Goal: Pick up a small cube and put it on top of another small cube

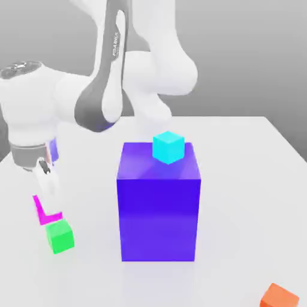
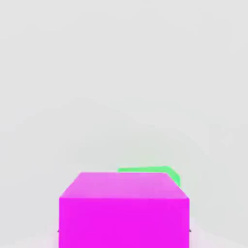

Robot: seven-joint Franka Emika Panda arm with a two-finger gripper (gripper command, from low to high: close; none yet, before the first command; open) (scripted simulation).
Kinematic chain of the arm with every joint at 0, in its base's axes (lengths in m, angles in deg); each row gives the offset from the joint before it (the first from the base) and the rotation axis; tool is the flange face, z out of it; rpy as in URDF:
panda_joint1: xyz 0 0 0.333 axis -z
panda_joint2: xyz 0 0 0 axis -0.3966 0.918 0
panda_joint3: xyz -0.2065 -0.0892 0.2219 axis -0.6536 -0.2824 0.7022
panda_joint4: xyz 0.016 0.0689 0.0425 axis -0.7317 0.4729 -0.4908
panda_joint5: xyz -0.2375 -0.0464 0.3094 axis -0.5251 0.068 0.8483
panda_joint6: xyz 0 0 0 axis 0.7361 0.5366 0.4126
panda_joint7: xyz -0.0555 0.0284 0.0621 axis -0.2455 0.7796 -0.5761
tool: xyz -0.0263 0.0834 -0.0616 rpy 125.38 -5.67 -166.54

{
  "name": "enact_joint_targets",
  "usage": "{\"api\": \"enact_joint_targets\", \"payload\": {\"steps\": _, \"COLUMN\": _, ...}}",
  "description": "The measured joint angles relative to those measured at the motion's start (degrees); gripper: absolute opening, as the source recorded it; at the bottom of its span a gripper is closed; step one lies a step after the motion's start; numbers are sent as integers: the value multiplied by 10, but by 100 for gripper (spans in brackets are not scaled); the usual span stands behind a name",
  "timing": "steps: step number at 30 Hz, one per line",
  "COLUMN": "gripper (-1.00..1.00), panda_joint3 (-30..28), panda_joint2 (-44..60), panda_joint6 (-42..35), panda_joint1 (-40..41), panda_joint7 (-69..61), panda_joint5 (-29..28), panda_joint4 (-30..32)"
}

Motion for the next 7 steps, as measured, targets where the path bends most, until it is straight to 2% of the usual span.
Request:
{"api": "enact_joint_targets", "payload": {"steps": 4, "gripper": -100, "panda_joint3": 4, "panda_joint2": 72, "panda_joint6": 74, "panda_joint1": 1, "panda_joint7": -17, "panda_joint5": 17, "panda_joint4": 1}}
{"api": "enact_joint_targets", "payload": {"steps": 5, "gripper": 100, "panda_joint3": 7, "panda_joint2": 89, "panda_joint6": 90, "panda_joint1": 2, "panda_joint7": -20, "panda_joint5": 21, "panda_joint4": 1}}
{"api": "enact_joint_targets", "payload": {"steps": 7, "gripper": 100, "panda_joint3": 7, "panda_joint2": 89, "panda_joint6": 90, "panda_joint1": 3, "panda_joint7": -20, "panda_joint5": 21, "panda_joint4": 1}}
